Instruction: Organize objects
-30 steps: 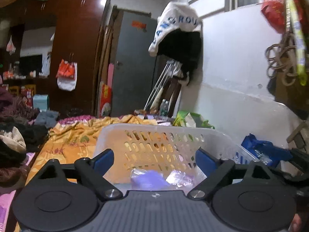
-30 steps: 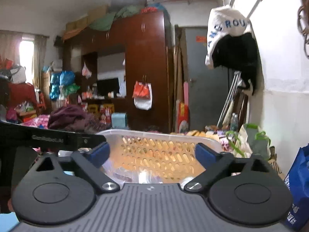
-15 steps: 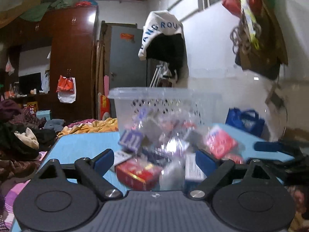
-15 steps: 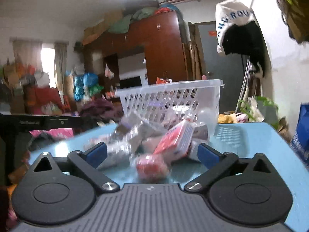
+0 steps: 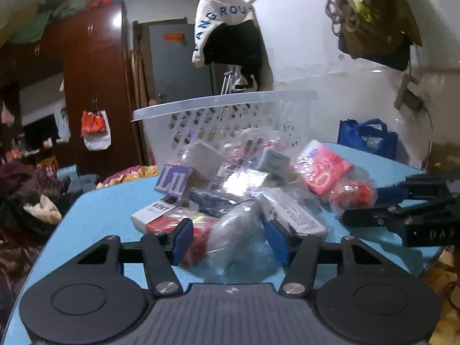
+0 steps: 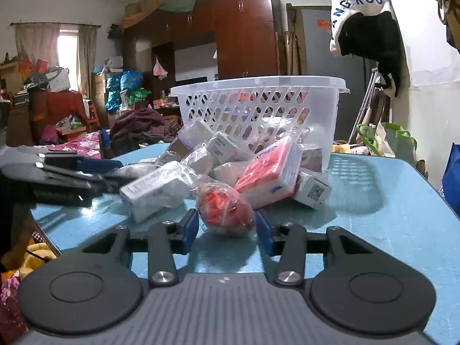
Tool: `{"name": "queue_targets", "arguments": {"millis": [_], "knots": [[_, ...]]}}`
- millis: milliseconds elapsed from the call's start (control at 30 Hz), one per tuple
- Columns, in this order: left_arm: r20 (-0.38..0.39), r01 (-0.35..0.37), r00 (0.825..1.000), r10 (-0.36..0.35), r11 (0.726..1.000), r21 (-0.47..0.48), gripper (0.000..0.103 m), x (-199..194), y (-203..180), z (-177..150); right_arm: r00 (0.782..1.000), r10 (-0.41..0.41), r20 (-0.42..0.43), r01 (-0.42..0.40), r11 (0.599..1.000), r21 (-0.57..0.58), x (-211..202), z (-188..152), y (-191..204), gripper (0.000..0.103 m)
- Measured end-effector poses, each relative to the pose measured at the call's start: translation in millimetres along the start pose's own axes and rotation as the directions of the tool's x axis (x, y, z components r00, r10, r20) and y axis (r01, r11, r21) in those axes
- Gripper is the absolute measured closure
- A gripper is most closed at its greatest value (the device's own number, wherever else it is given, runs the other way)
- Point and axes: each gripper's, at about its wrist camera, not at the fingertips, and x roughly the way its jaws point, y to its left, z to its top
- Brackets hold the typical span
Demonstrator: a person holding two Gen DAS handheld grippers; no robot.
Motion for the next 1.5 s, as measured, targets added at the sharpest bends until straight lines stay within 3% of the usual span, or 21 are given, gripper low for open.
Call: {"name": "queue_targets", "arguments": {"millis": [67,200,667,1000,1133,1267,1400,1467,1500], "knots": [[0.004,0.024,1.0,-0.024,1.0,-0.009,0.047,-1,-1,0,1.0,0.002,0.004,-0.002,1.0,0.004,-2,-2,-1,0.055],[-0.001,0.023,1.0,-0.023,0.999,-0.023,0.071,-1,0,-2,1.0,0.007,0.015,-0.007,1.0,0.005,-2,-1,1,0.055],[0.073,0.055,0.996,-0.052,0.998,-0.044,0.072,-18,5,1,0.999,0.005,0.051,-0.006,1.0,0.004,-10,2,1,0.056],[0.106,0.086,0.992,-0.074,0.989,-0.121,0.072,-19,26,13,0.996,0.006,0.085,-0.008,1.0,0.024,-17,11,-6,0.056],[0.167,0.132,0.98,-0.106,0.979,-0.152,0.072,-21,39,46,0.991,-0.003,0.133,0.003,1.0,0.0,-22,37,-6,0.056],[0.21,0.141,0.972,-0.107,0.978,-0.156,0.072,-4,51,109,0.981,-0.027,0.19,0.034,0.999,-0.035,-11,91,-8,0.056],[0.166,0.11,0.983,-0.078,0.975,-0.191,0.072,45,64,168,0.978,-0.077,0.193,0.091,0.994,-0.061,31,153,-17,0.056],[0.113,0.057,0.993,-0.033,0.975,-0.214,0.072,75,71,185,0.98,-0.126,0.155,0.136,0.989,-0.055,55,171,-23,0.056],[0.084,0.034,0.996,-0.015,0.972,-0.231,0.072,90,75,189,0.986,-0.107,0.131,0.113,0.993,-0.045,68,177,-28,0.056]]}}
